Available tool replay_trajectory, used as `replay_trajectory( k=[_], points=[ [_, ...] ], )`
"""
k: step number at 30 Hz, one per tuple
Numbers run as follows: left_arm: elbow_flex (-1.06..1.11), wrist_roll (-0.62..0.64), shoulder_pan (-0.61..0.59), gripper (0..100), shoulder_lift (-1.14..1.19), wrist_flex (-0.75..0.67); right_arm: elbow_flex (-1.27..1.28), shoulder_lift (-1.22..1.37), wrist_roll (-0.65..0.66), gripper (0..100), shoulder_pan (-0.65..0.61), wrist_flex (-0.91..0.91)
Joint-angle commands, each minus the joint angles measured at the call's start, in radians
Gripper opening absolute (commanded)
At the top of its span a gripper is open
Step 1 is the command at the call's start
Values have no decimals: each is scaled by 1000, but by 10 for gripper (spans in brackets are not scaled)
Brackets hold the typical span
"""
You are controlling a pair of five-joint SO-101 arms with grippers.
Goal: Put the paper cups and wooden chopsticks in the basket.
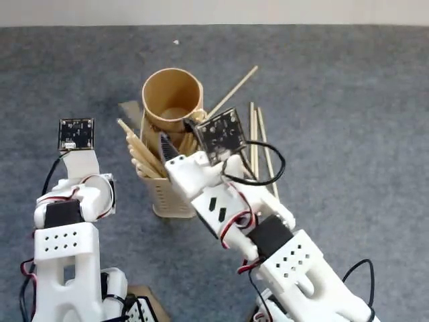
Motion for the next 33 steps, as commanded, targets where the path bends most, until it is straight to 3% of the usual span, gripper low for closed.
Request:
replay_trajectory(
  k=[1, 7, 10, 13, 23, 33],
  points=[
    [-4, -8, 10, 123, -15, -11, -128, -93, 18, 163, 114, 110],
    [-4, -8, 15, 123, -15, -11, -266, -159, 18, 163, 409, 364],
    [-4, -8, 15, 123, -15, -12, -199, -81, 34, 163, 481, 403],
    [-2, -8, 15, 123, -15, -11, -119, 61, 141, 163, 496, 377],
    [-2, -8, 15, 123, -15, -9, -77, 588, 216, 163, 535, 328],
    [-2, -8, 15, 123, -15, -12, -87, 791, 218, 163, 549, 171]
  ],
)
